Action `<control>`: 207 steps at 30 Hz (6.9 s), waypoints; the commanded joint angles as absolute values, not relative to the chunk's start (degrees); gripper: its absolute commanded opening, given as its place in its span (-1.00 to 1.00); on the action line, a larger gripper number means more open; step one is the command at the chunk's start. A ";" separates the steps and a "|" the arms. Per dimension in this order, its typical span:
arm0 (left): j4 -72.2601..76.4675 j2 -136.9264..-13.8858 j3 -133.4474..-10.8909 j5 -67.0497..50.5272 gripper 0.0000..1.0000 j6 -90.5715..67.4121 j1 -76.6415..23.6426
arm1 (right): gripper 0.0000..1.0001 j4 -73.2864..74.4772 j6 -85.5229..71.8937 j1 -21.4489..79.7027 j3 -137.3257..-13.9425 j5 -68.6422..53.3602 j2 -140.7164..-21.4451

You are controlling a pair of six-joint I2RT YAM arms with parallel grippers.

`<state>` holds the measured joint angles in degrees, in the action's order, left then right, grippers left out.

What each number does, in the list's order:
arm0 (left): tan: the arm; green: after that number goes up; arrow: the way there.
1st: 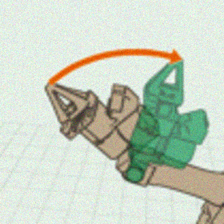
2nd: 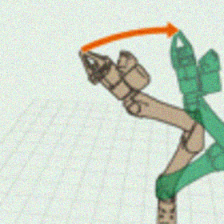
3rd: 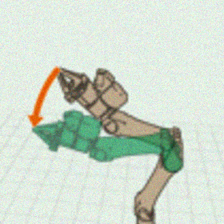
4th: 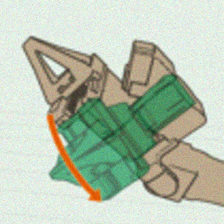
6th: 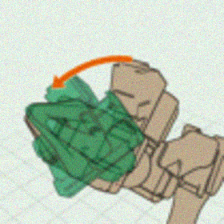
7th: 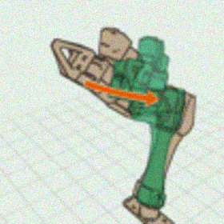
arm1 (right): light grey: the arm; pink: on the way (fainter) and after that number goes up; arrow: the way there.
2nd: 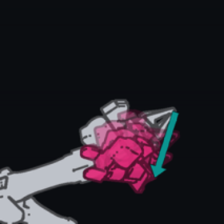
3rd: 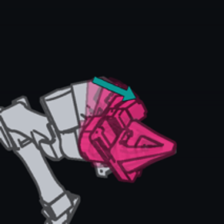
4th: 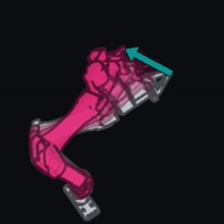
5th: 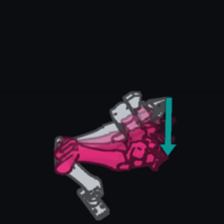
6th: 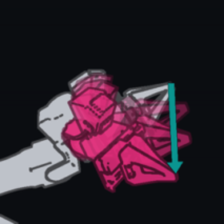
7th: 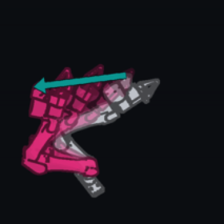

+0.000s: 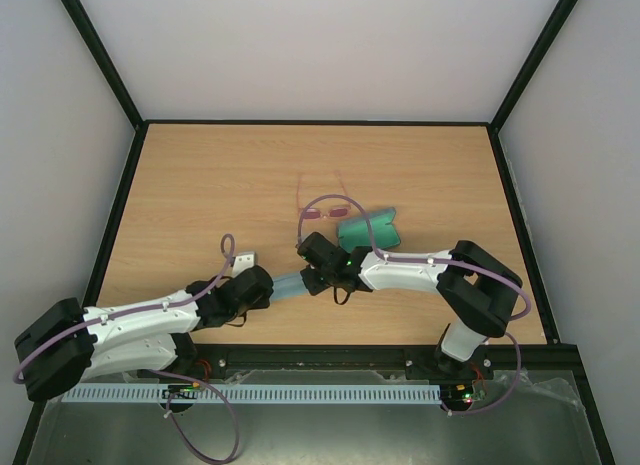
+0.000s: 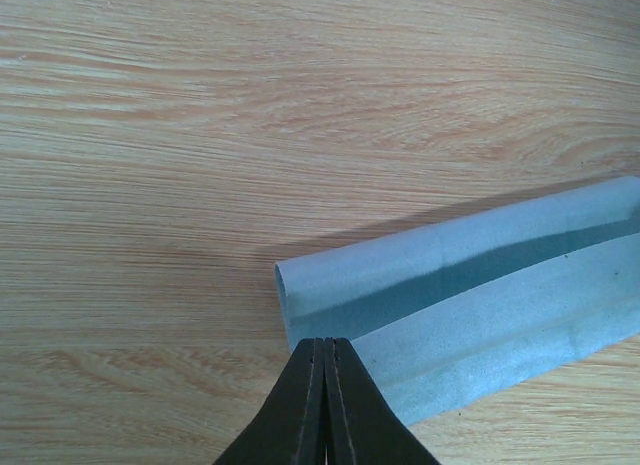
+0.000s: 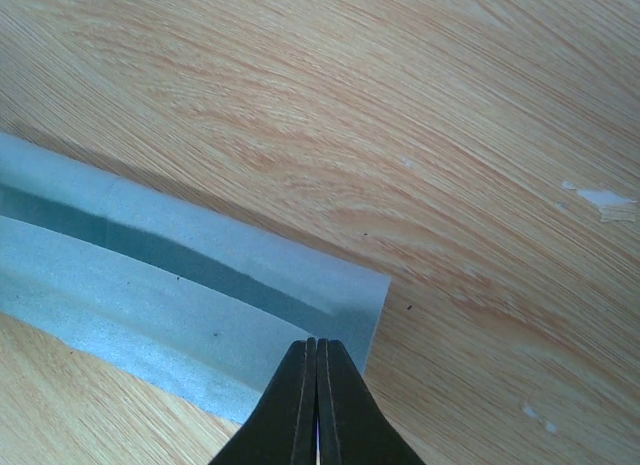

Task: Organize the sunglasses
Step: Fold the glasses cleaning cloth at the center of the board, then pick up the glasses cleaning cloth from the center of the board.

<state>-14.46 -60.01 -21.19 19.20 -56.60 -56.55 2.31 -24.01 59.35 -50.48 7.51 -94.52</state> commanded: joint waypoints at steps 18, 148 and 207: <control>-14.15 -61.69 -20.05 20.22 -0.95 -58.01 -57.82 | -0.97 2.69 -24.43 59.82 -49.15 7.57 -95.32; -8.82 -59.62 -15.86 12.76 -0.07 -57.29 -53.47 | -0.97 9.83 -32.78 57.14 -49.85 4.32 -98.32; -12.10 -74.10 -19.17 15.80 -0.66 -61.52 -60.36 | -0.97 7.93 -32.95 57.39 -47.48 3.69 -96.25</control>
<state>-8.78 -70.13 -21.76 19.86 -60.86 -59.83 3.38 -32.60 57.12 -49.58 3.88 -96.99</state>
